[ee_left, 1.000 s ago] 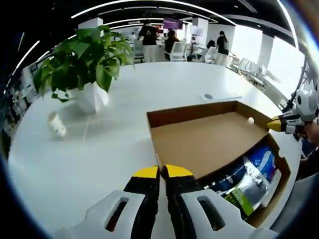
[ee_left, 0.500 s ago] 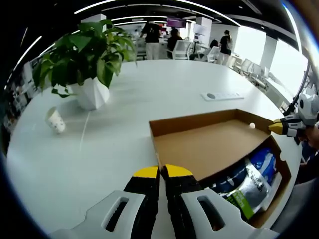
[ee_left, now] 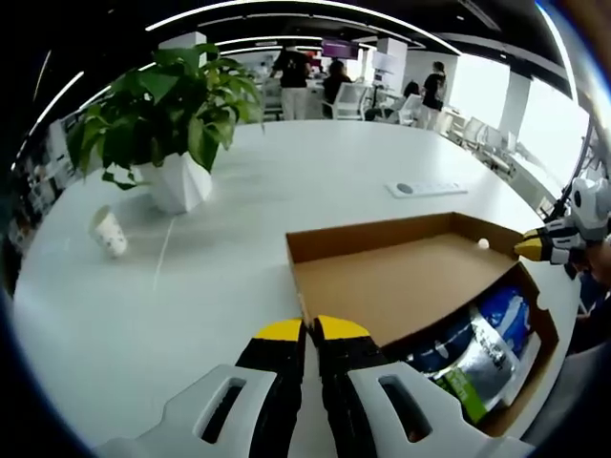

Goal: Operate the shoe box by opening the lid, removing the specified soft item, and placing it in the target area until the item is outside and the box remains undamaged.

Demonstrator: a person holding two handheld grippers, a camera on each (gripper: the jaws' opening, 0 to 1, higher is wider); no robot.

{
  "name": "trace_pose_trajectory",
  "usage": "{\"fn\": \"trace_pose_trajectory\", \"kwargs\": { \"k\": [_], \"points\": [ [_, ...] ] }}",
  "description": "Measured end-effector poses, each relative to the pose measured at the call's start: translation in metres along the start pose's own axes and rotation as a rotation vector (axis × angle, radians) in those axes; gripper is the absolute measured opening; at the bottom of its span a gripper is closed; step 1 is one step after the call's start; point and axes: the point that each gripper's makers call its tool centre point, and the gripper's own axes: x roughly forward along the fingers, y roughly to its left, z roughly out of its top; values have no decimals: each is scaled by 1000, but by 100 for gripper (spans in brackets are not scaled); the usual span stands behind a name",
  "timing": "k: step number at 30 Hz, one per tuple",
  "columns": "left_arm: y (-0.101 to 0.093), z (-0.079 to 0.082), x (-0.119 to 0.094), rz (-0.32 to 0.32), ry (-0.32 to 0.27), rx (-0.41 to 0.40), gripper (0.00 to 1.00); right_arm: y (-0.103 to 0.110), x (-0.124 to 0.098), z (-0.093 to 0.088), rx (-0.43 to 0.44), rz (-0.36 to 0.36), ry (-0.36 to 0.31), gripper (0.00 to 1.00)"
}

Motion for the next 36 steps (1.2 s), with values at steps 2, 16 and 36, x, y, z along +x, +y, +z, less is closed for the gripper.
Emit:
{"fn": "trace_pose_trajectory", "kwargs": {
  "k": [2, 16, 36],
  "points": [
    [-1, -1, -3, 1, -3, 11, 3, 1, 0, 0, -3, 1, 0, 2],
    [-9, 7, -31, -24, -80, 41, 12, 7, -17, 9, 15, -3, -70, 15],
    [-28, -10, -67, -53, -113, 40, 25, 43, -44, 7, -30, 56, -73, 20]
  ]
}}
